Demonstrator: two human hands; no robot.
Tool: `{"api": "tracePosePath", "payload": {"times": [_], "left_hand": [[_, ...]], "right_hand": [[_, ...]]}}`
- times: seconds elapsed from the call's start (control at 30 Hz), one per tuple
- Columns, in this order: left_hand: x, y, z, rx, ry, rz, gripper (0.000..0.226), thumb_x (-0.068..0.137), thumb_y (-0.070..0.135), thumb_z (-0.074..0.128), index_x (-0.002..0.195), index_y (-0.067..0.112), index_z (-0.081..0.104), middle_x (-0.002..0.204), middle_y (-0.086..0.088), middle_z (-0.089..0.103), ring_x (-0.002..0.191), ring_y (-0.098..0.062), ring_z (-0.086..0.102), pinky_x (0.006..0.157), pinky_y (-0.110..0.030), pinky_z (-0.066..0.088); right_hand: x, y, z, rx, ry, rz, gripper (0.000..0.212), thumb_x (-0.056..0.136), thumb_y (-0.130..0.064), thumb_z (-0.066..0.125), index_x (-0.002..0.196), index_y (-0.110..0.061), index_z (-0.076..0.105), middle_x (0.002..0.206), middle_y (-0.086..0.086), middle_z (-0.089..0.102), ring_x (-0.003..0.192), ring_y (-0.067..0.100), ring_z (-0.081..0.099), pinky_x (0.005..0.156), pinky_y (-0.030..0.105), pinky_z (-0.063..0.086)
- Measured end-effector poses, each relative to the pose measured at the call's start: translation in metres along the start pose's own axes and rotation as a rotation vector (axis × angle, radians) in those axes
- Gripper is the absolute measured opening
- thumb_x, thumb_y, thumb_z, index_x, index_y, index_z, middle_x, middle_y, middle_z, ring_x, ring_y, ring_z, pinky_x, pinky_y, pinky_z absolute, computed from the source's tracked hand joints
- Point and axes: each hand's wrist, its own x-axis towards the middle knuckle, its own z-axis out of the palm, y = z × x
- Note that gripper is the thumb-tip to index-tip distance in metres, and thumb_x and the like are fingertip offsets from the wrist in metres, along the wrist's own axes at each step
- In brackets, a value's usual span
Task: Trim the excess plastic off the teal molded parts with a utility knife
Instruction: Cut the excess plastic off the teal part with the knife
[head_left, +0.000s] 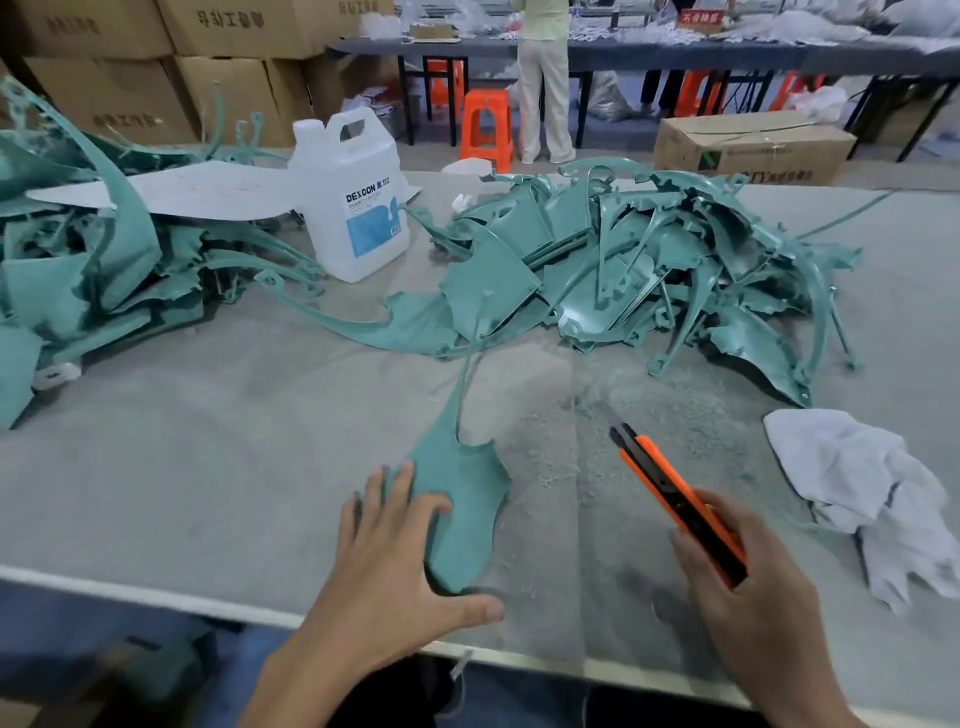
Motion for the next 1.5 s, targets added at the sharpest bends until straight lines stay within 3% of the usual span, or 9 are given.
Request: {"api": "tracePosePath", "payload": {"times": [0.1,0.2,0.3,0.33,0.53,0.8,1.2,1.3,1.5], "left_hand": [[0.003,0.004,-0.005,0.007,0.034,-0.012,0.094,0.065,0.087,0.052,0.145,0.044,0.025,0.167,0.004,-0.004,0.152,-0.017,-0.013,0.123,-0.040,-0.006],[-0.001,0.002,-0.016,-0.111,0.165,0.048,0.076,0.075,0.071,0.042,0.143,0.038,0.045,0.159,0.007,0.034,0.147,-0.013,0.023,0.121,-0.030,0.007],[-0.002,-0.002,-0.024,-0.210,0.400,0.053,0.043,0.086,0.048,0.055,0.122,0.028,0.068,0.112,0.009,0.072,0.099,-0.015,0.063,0.091,-0.026,0.047],[-0.002,-0.003,-0.026,-0.227,0.438,0.047,0.034,0.087,0.039,0.062,0.118,0.027,0.071,0.100,0.010,0.074,0.085,-0.016,0.066,0.075,-0.021,0.047],[0.004,-0.009,-0.022,-0.168,0.477,0.073,0.036,0.082,0.024,0.068,0.117,0.023,0.075,0.082,-0.001,0.076,0.081,-0.020,0.055,0.060,-0.023,0.037],[0.005,-0.012,-0.020,-0.171,0.443,0.107,0.043,0.081,0.009,0.070,0.121,0.023,0.073,0.087,0.003,0.078,0.077,-0.018,0.057,0.060,-0.023,0.040],[0.015,-0.014,-0.023,-0.268,0.536,0.118,0.035,0.094,0.053,0.052,0.121,0.039,0.070,0.050,0.014,0.056,0.052,-0.017,0.051,0.050,-0.024,0.038],[0.016,-0.014,-0.024,-0.307,0.517,0.102,0.039,0.092,0.063,0.046,0.130,0.052,0.050,0.074,0.006,0.072,0.062,-0.022,0.061,0.056,-0.029,0.045],[0.012,-0.014,-0.026,-0.330,0.523,0.112,0.036,0.095,0.048,0.055,0.121,0.029,0.071,0.052,0.027,0.051,0.043,-0.006,0.044,0.047,-0.006,0.031]], "right_hand": [[-0.007,-0.019,0.005,0.038,-0.047,-0.072,0.049,0.078,-0.025,0.076,0.127,-0.026,0.066,0.106,-0.009,0.065,0.094,0.010,0.059,0.080,0.011,0.037],[-0.013,-0.033,0.006,0.126,-0.131,-0.053,0.045,0.079,-0.026,0.079,0.115,-0.047,0.062,0.094,-0.018,0.069,0.081,0.002,0.064,0.075,0.002,0.040],[-0.019,-0.045,0.010,0.223,-0.261,-0.015,0.045,0.078,-0.037,0.077,0.110,-0.060,0.055,0.090,-0.025,0.071,0.064,0.000,0.067,0.063,0.008,0.047],[-0.021,-0.050,0.011,0.245,-0.278,-0.016,0.043,0.076,-0.046,0.073,0.110,-0.063,0.054,0.089,-0.027,0.071,0.063,-0.002,0.067,0.062,0.007,0.046],[-0.032,-0.070,0.013,0.274,-0.364,-0.120,0.029,0.086,-0.064,0.060,0.113,-0.070,0.055,0.090,-0.031,0.070,0.081,-0.013,0.065,0.070,0.003,0.044],[-0.004,-0.069,0.022,0.119,-0.323,-0.128,0.036,0.084,-0.061,0.046,0.109,-0.046,0.066,0.070,-0.022,0.061,0.059,0.004,0.055,0.062,0.025,0.046],[0.011,-0.075,0.022,0.089,-0.217,-0.164,0.031,0.090,-0.059,0.051,0.113,-0.045,0.067,0.068,-0.020,0.061,0.061,0.003,0.059,0.055,0.015,0.041],[0.001,-0.086,0.027,0.155,-0.304,-0.253,0.034,0.094,-0.061,0.049,0.121,-0.045,0.063,0.073,-0.026,0.060,0.059,-0.003,0.057,0.054,0.008,0.038],[0.029,-0.061,0.027,0.002,-0.207,-0.113,0.033,0.093,-0.048,0.054,0.123,-0.039,0.066,0.054,-0.011,0.055,0.050,0.003,0.052,0.050,0.021,0.038]]}}
